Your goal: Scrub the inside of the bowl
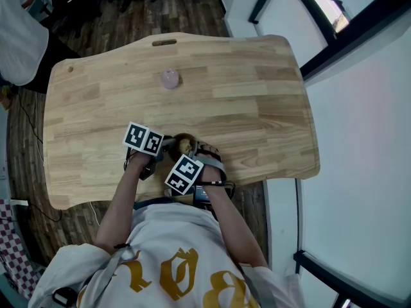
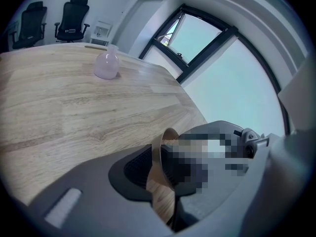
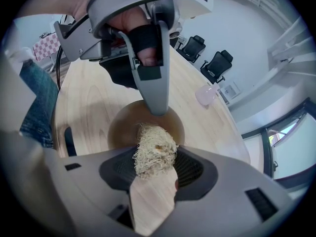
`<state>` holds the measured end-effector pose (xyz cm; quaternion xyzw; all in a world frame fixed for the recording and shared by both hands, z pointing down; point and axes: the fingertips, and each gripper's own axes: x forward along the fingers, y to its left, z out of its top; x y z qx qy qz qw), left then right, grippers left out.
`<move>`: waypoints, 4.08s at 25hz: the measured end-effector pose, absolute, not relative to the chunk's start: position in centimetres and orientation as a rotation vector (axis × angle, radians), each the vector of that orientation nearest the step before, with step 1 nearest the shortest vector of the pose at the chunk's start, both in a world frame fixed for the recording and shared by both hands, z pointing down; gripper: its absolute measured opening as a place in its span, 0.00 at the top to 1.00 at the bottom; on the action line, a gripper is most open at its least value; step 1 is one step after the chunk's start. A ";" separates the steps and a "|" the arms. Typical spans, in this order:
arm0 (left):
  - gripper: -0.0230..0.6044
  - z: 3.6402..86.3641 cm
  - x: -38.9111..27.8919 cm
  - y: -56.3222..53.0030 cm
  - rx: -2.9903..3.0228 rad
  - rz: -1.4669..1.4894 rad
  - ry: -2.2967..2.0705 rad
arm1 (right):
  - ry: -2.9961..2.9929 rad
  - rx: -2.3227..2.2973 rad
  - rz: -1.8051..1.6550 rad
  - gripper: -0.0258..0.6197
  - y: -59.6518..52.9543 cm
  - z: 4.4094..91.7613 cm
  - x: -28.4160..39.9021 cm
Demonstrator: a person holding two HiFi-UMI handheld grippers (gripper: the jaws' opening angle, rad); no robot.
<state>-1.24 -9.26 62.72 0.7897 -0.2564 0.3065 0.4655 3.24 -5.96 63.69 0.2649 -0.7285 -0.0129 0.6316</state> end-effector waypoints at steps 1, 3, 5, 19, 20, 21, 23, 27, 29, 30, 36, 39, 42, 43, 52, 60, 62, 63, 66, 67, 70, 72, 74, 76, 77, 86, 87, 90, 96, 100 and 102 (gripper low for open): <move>0.89 62.7 -1.2 -9.2 1.938 0.750 -0.626 | -1.669 0.607 -0.033 0.67 -6.0 63.7 3.2; 0.89 62.8 -1.1 -9.2 1.936 0.746 -0.621 | -1.672 0.605 -0.041 0.67 -6.0 63.6 3.0; 0.89 62.7 -1.1 -9.2 1.934 0.738 -0.617 | -1.678 0.600 -0.047 0.66 -5.9 63.6 2.8; 0.89 62.9 -1.1 -9.1 1.924 0.717 -0.609 | -1.733 0.545 -0.051 0.66 -5.4 63.6 1.5; 0.89 62.9 -1.2 -9.1 1.922 0.714 -0.610 | -1.737 0.541 -0.048 0.67 -5.3 63.6 1.4; 0.89 62.9 -1.2 -9.1 1.921 0.710 -0.610 | -1.740 0.538 -0.047 0.66 -5.3 63.5 1.4; 0.89 62.9 -1.2 -9.1 1.918 0.703 -0.611 | -1.747 0.531 -0.045 0.66 -5.2 63.5 1.3; 0.89 63.0 -1.2 -9.1 1.918 0.698 -0.615 | -1.763 0.516 -0.032 0.66 -4.9 63.6 1.2; 0.89 63.0 -1.3 -9.3 1.921 0.694 -0.624 | -1.773 0.507 -0.020 0.67 -4.7 63.7 1.1; 0.89 63.0 -1.3 -9.4 1.922 0.690 -0.631 | -1.777 0.503 -0.017 0.66 -4.6 63.7 1.0; 0.89 63.0 -1.9 -10.0 1.919 0.667 -0.663 | -1.787 0.474 0.004 0.66 -4.3 63.9 1.0; 0.89 62.9 -2.1 -10.3 1.910 0.623 -0.670 | -1.774 0.501 0.023 0.67 -4.8 64.1 1.7; 0.89 62.7 -2.1 -10.6 1.909 0.605 -0.676 | -1.754 0.542 0.047 0.66 -5.5 64.1 2.3; 0.89 62.7 -2.2 -10.6 1.909 0.606 -0.677 | -1.746 0.553 0.048 0.66 -5.7 64.1 2.5; 0.89 62.4 -2.9 -11.7 1.879 0.508 -0.693 | -1.819 0.708 0.132 0.66 -7.5 63.1 2.8; 0.89 62.9 -3.9 -13.5 1.840 0.419 -0.754 | -1.963 0.854 0.163 0.66 -9.5 61.7 2.2; 0.89 63.2 -4.4 -14.2 1.820 0.391 -0.776 | -2.013 0.892 0.236 0.66 -9.9 61.5 2.0; 0.89 63.5 -4.8 -14.5 1.814 0.388 -0.793 | -2.030 0.918 0.281 0.66 -10.1 61.4 2.0; 0.89 64.2 -5.6 -15.4 1.805 0.396 -0.853 | -2.101 0.976 0.392 0.66 -11.0 60.8 2.2; 0.89 64.4 -5.8 -15.6 1.803 0.393 -0.870 | -2.149 0.984 0.434 0.66 -11.2 60.4 2.0; 0.89 64.5 -6.1 -16.2 1.805 0.356 -0.901 | -2.289 1.029 0.593 0.66 -11.9 58.6 1.8; 0.89 64.4 -6.1 -16.6 1.822 0.333 -0.909 | -2.314 1.069 0.667 0.66 -12.6 58.0 2.1; 0.89 64.2 -6.0 -16.8 1.844 0.329 -0.916 | -2.318 1.084 0.688 0.66 -12.9 57.9 2.3; 0.88 63.9 -6.1 -17.0 1.871 0.332 -0.940 | -2.362 1.080 0.697 0.66 -12.8 57.2 2.2; 0.88 63.6 -6.2 -17.1 1.887 0.330 -0.955 | -2.409 1.078 0.718 0.66 -12.8 56.4 2.0; 0.86 58.9 -8.7 -17.5 2.001 0.245 -1.113 | -2.609 1.190 0.989 0.66 -12.5 52.3 3.3; 0.86 58.2 -8.8 -17.4 2.028 0.238 -1.135 | -2.603 1.223 0.955 0.66 -12.4 52.0 3.7; 0.87 55.3 -8.7 -17.2 2.130 0.213 -1.186 | -2.549 1.327 0.850 0.66 -12.4 51.4 4.8; 0.96 50.7 -8.4 -15.9 2.321 0.189 -1.289 | -2.480 1.501 0.794 0.66 -11.6 49.4 6.6; 0.96 49.0 -7.9 -15.0 2.390 0.197 -1.319 | -2.359 1.565 0.652 0.66 -11.0 49.2 7.9; 0.96 48.4 -7.6 -14.7 2.411 0.196 -1.323 | -2.334 1.576 0.606 0.66 -10.8 48.9 8.2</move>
